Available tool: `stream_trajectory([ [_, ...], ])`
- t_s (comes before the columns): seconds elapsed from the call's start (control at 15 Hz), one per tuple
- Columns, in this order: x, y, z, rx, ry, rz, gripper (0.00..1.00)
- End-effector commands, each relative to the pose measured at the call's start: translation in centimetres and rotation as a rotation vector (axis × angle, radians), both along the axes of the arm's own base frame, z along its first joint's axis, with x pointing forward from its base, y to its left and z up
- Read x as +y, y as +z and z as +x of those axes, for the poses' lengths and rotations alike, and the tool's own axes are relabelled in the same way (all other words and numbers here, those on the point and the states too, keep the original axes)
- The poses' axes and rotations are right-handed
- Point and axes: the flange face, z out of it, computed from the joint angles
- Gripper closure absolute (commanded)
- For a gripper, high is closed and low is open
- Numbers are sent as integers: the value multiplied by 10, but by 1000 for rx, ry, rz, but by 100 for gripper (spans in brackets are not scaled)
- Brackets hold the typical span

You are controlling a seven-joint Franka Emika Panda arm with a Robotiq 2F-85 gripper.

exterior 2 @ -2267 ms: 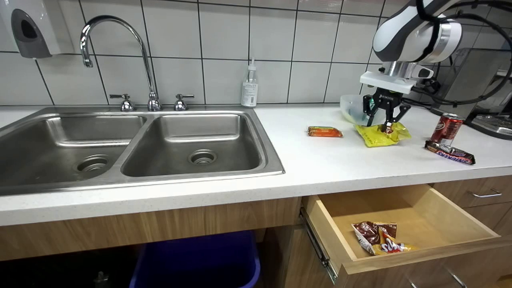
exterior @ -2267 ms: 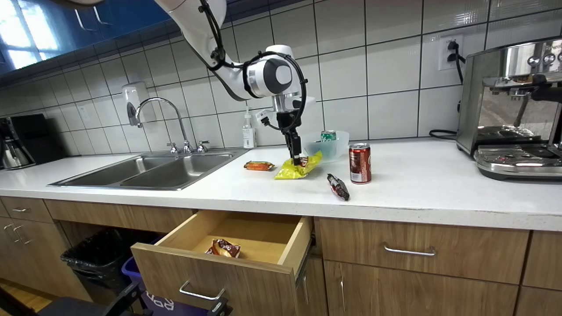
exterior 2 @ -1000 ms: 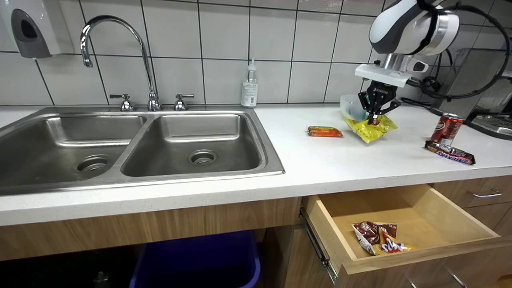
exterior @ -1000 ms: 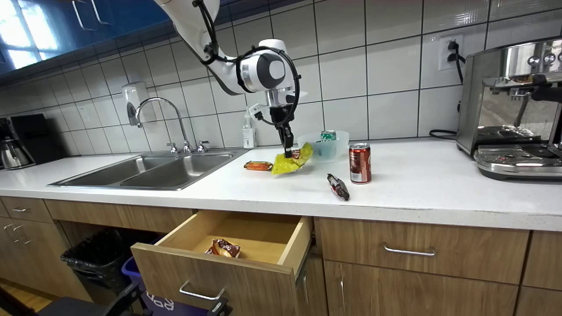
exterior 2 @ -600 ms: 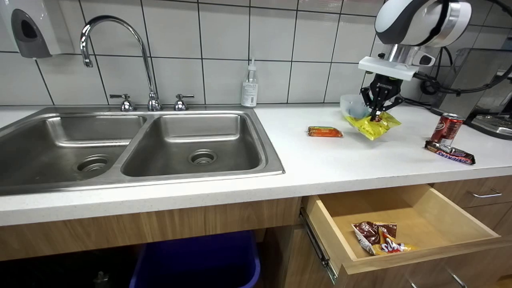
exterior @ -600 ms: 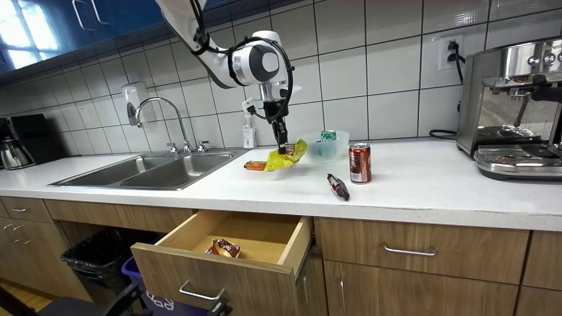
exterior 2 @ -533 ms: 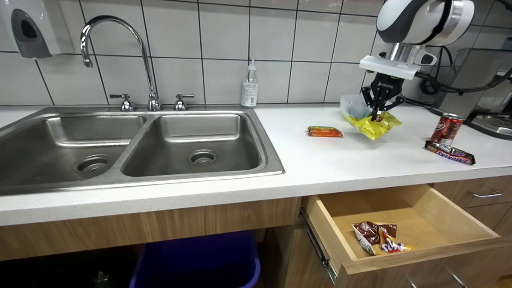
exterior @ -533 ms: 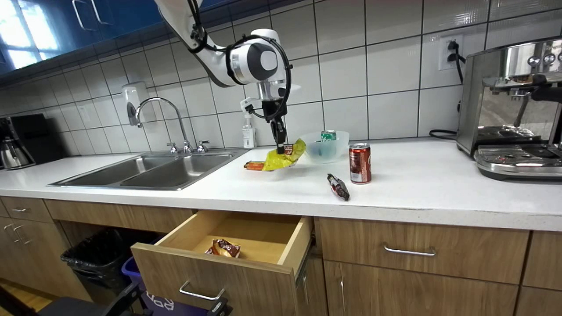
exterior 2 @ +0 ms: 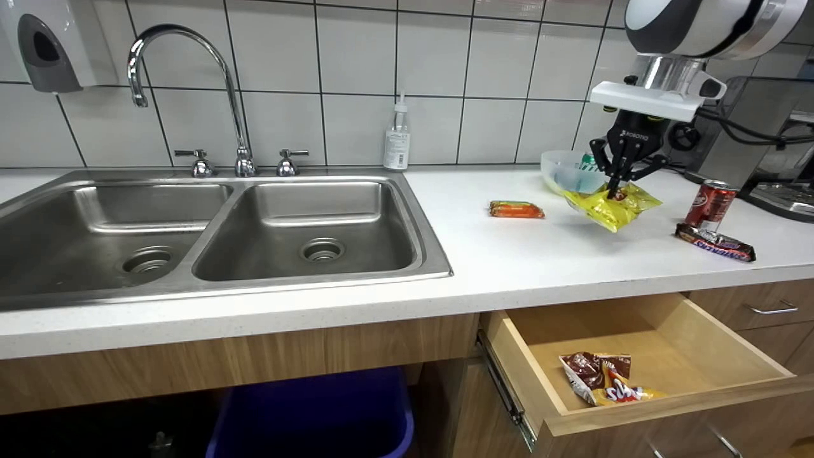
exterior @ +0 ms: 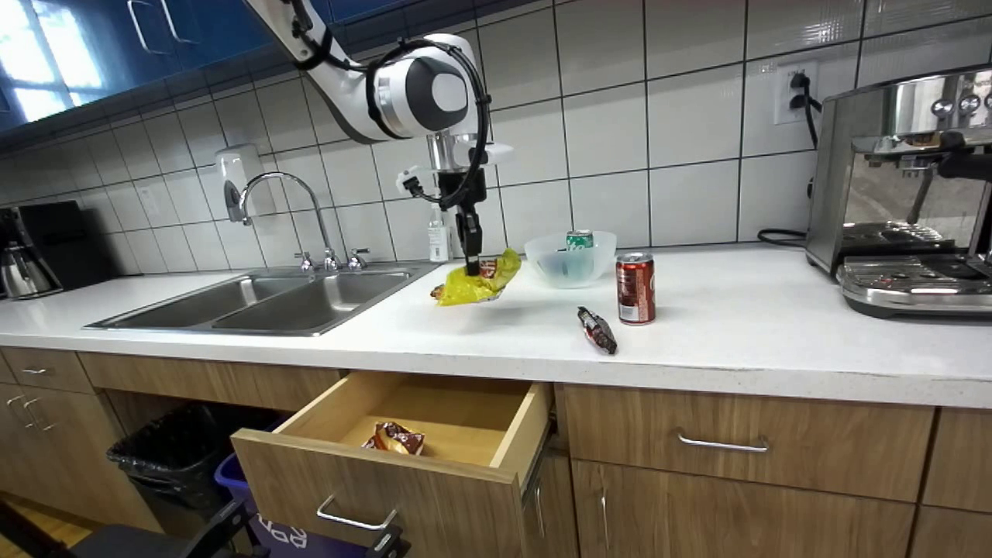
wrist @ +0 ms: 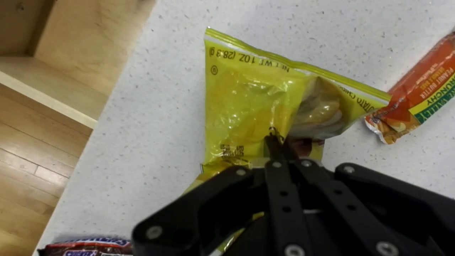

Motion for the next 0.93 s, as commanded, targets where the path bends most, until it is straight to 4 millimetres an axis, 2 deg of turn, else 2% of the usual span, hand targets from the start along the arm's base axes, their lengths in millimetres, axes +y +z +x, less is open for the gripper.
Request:
stream_trajectory([
  [0.0,6,7,-43,8,19,15,100],
  [0.53,11,8,-105,66,46,6,100],
  [0.87,16,-4,-134,118,80,-16,100],
])
